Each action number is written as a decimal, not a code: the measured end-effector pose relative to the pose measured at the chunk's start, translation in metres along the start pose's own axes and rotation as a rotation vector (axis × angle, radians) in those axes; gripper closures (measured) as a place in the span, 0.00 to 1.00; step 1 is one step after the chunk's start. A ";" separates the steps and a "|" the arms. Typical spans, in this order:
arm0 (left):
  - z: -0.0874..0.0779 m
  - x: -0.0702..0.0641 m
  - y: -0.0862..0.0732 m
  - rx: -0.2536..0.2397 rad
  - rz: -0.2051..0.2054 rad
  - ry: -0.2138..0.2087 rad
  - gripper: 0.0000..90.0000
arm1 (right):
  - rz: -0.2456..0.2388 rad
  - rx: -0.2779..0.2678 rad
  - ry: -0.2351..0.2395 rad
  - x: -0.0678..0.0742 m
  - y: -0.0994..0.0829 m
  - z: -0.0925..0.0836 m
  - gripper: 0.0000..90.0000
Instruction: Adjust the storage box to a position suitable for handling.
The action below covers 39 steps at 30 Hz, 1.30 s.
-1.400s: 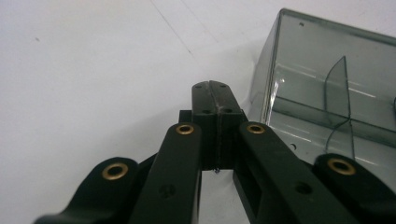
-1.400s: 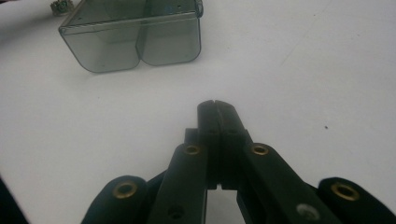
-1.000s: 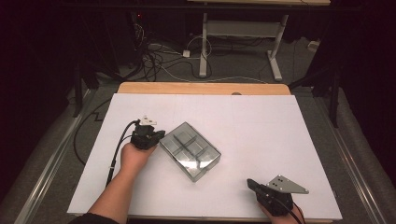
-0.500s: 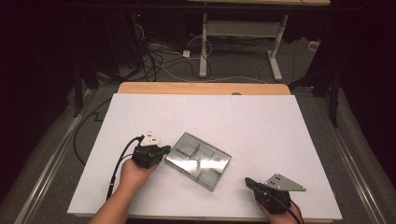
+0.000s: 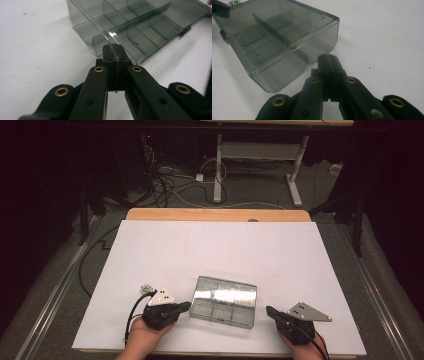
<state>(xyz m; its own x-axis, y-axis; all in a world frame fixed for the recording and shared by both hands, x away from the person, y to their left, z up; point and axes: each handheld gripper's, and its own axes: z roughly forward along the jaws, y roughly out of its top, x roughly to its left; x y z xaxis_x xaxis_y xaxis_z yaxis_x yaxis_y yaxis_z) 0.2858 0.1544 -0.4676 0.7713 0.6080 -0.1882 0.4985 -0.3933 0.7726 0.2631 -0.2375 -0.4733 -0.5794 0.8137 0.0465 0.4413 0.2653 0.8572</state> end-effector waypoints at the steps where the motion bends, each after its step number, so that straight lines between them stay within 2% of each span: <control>1: 0.000 -0.004 -0.001 -0.001 0.012 -0.006 0.98 | -0.004 -0.001 0.000 -0.001 0.000 0.001 1.00; 3: 0.000 -0.010 -0.002 -0.003 0.029 -0.009 0.98 | -0.001 0.002 -0.003 -0.002 0.001 0.002 1.00; 7: -0.001 -0.010 -0.003 -0.014 0.033 -0.023 0.97 | 0.003 0.013 0.001 -0.002 0.002 0.006 1.00; 9: -0.001 -0.009 -0.004 -0.002 0.037 -0.008 0.97 | -0.003 0.018 0.002 -0.002 0.004 0.009 1.00; 10: -0.001 -0.010 -0.005 -0.017 0.007 -0.006 0.97 | 0.001 0.021 0.002 -0.002 0.005 0.010 1.00; 12: -0.004 -0.007 -0.005 -0.023 -0.004 0.011 0.97 | 0.001 0.022 0.002 -0.002 0.006 0.012 1.00; 13: -0.007 -0.004 -0.006 -0.016 0.008 0.024 0.97 | -0.003 0.025 0.001 -0.002 0.007 0.014 1.00; 15: -0.009 -0.002 -0.008 -0.014 -0.010 0.036 0.97 | -0.008 0.037 0.001 -0.003 0.008 0.017 1.00; 18: -0.010 -0.003 -0.010 0.001 -0.002 0.073 0.98 | 0.006 0.052 0.003 -0.005 0.009 0.023 1.00; 21: -0.014 -0.002 -0.013 -0.006 -0.004 0.108 0.98 | 0.002 0.070 0.007 -0.005 0.012 0.029 1.00; 22: -0.014 -0.005 -0.014 -0.032 -0.061 0.106 0.98 | -0.006 0.070 0.013 -0.005 0.013 0.030 1.00; 24: -0.015 -0.005 -0.015 -0.041 -0.068 0.115 0.98 | -0.004 0.076 0.005 -0.005 0.014 0.032 1.00; 25: -0.016 -0.005 -0.018 -0.067 -0.130 0.116 0.98 | 0.001 0.082 0.003 -0.006 0.015 0.034 1.00; 26: -0.016 -0.005 -0.020 -0.078 -0.155 0.118 0.98 | 0.004 0.085 0.004 -0.008 0.016 0.035 1.00; 27: -0.017 -0.004 -0.021 -0.081 -0.162 0.126 0.98 | 0.005 0.086 0.003 -0.008 0.017 0.036 1.00; 28: -0.025 0.007 -0.022 -0.008 -0.034 0.162 0.98 | 0.008 0.088 0.001 -0.009 0.017 0.037 1.00; 32: -0.031 0.011 -0.028 -0.018 -0.061 0.175 0.98 | 0.015 0.089 0.006 -0.008 0.021 0.043 1.00; 39: -0.042 0.014 -0.036 -0.027 -0.078 0.201 0.98 | -0.015 0.105 0.037 0.001 0.028 0.057 1.00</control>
<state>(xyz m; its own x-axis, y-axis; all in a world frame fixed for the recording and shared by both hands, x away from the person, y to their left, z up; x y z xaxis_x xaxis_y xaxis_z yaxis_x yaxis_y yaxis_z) 0.2623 0.2058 -0.4728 0.6346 0.7626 -0.1256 0.5410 -0.3223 0.7768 0.3135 -0.1999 -0.4785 -0.6105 0.7901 0.0544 0.5009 0.3320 0.7993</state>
